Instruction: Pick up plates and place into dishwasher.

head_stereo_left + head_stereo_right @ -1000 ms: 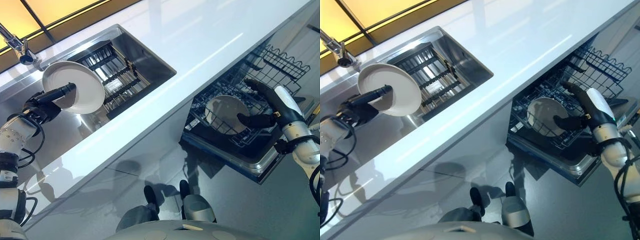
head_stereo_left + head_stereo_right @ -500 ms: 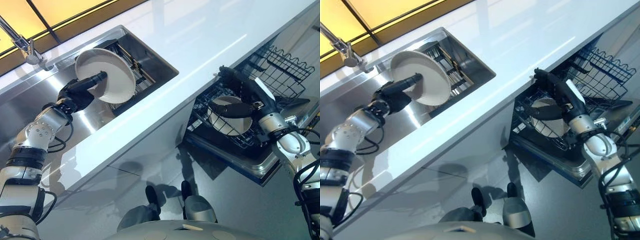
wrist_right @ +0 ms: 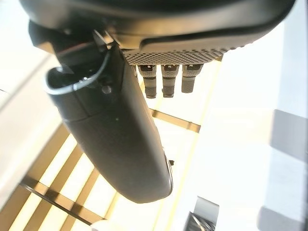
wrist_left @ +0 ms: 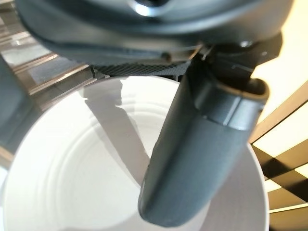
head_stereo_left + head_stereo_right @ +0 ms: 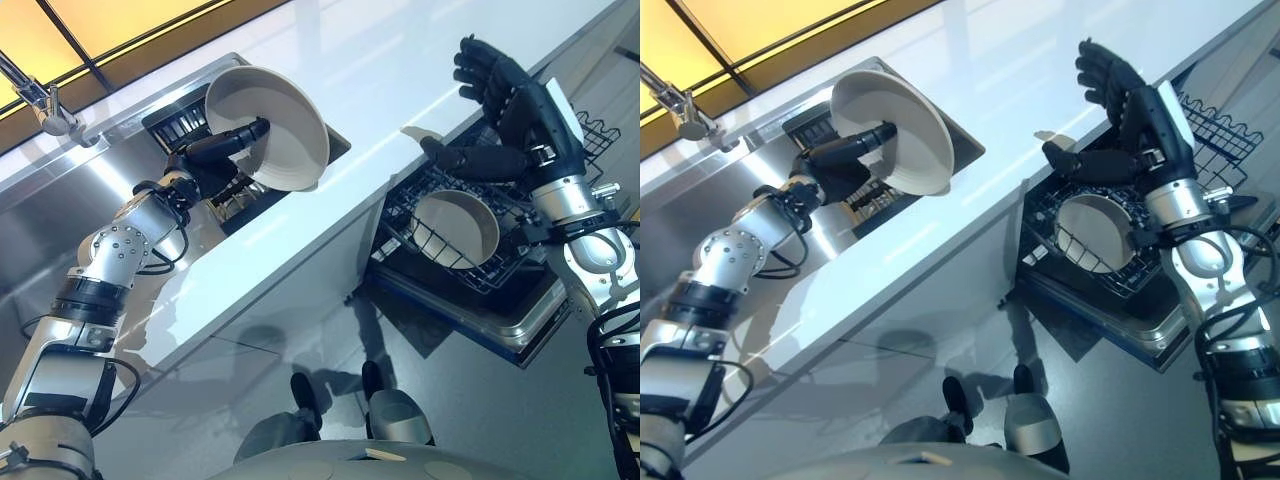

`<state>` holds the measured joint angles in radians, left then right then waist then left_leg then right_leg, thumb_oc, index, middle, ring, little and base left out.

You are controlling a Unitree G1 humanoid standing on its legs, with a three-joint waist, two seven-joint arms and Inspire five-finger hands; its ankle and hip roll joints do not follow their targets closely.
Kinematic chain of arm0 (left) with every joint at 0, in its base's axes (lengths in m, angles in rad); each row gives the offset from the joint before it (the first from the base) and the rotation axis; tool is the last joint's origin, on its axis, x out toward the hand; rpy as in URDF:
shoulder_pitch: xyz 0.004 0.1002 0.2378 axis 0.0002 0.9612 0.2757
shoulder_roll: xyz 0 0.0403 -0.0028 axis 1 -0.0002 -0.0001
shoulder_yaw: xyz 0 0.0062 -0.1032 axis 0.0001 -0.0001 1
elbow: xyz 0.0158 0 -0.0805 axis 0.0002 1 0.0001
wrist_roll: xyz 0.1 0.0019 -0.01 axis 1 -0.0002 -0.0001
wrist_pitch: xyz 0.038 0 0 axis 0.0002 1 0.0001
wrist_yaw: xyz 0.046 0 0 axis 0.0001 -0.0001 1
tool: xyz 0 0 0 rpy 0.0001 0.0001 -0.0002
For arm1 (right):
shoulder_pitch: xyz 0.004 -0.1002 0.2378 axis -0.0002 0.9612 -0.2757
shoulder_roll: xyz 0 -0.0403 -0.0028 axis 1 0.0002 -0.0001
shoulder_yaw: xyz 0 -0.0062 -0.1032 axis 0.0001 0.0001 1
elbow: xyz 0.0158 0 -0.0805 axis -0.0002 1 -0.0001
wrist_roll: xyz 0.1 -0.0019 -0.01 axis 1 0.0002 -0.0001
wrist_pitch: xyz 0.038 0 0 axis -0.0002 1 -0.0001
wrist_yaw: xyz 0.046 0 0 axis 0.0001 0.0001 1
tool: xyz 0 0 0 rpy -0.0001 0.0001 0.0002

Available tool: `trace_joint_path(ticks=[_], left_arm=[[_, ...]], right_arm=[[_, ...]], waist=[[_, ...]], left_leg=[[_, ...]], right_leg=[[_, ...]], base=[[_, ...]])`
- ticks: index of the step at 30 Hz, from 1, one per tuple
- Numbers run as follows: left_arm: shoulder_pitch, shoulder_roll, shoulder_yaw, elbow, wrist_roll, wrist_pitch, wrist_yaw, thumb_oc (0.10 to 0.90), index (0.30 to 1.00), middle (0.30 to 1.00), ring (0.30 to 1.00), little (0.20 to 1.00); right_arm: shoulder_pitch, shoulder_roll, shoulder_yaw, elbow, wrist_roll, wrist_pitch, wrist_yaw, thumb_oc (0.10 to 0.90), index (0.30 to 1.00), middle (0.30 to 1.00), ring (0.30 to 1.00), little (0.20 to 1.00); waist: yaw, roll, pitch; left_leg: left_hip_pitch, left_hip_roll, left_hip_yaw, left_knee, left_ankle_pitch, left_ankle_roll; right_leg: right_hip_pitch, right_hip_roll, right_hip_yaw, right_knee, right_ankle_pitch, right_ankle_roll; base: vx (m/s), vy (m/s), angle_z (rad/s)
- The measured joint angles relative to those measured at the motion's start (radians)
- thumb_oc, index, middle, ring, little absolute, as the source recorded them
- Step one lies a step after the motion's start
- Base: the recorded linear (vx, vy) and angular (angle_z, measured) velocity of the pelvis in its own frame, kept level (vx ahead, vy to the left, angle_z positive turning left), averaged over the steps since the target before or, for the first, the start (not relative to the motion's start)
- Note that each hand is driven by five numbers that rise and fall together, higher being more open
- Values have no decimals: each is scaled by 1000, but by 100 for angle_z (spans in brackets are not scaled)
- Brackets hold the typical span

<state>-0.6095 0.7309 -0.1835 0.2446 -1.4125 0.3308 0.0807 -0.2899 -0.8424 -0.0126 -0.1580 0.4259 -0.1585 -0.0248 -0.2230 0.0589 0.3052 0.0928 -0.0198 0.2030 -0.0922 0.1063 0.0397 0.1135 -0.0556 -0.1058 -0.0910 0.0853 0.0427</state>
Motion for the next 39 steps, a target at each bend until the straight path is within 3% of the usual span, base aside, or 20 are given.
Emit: trace_joint_path(ticks=[8, 12, 17, 27, 39], left_arm=[[-15, -17, -14, 0, 5, -2, -2, 100, 300, 300, 300, 200], [-55, -42, -59, 1, 41, -9, -11, 100, 300, 300, 300, 200], [-86, -99, -113, 1, 50, -12, -22, 100, 300, 300, 300, 200], [-122, -136, -163, 4, 93, -86, 5, 100, 300, 300, 300, 200], [-124, -141, -167, 9, 159, -116, 22, 100, 300, 300, 300, 200]], right_arm=[[-4, 0, -43, -31, 71, -27, -14, 800, 900, 900, 900, 900], [-69, 17, -20, -31, 214, -20, 31, 800, 900, 900, 900, 900], [-162, 72, 59, -39, 274, 25, 45, 800, 900, 900, 900, 900], [-199, 119, 146, -40, 374, 191, 58, 800, 900, 900, 900, 900], [-198, 127, 147, -34, 381, 233, 77, 800, 900, 900, 900, 900]], waist=[[-7, 0, 0], [-7, 1, 0], [-3, 3, -2], [-5, 3, -2], [-6, 1, -3]], left_leg=[[1, 0, 5, -1, 0, 0], [8, 0, 7, 0, 0, 1], [17, 1, 6, -1, -1, 0], [17, 1, 8, 1, 2, 4], [21, 1, 12, 0, 4, 7]], right_leg=[[0, 1, 14, 0, 0, 0], [7, 1, 15, 0, 0, 0], [16, 1, 16, 0, 0, 0], [16, 1, 17, 0, 0, 0], [18, 1, 19, 0, 1, 0]], base=[[0, 0, 0], [0, 0, 0], [0, 0, 0], [0, 0, 0], [0, 0, 0]])
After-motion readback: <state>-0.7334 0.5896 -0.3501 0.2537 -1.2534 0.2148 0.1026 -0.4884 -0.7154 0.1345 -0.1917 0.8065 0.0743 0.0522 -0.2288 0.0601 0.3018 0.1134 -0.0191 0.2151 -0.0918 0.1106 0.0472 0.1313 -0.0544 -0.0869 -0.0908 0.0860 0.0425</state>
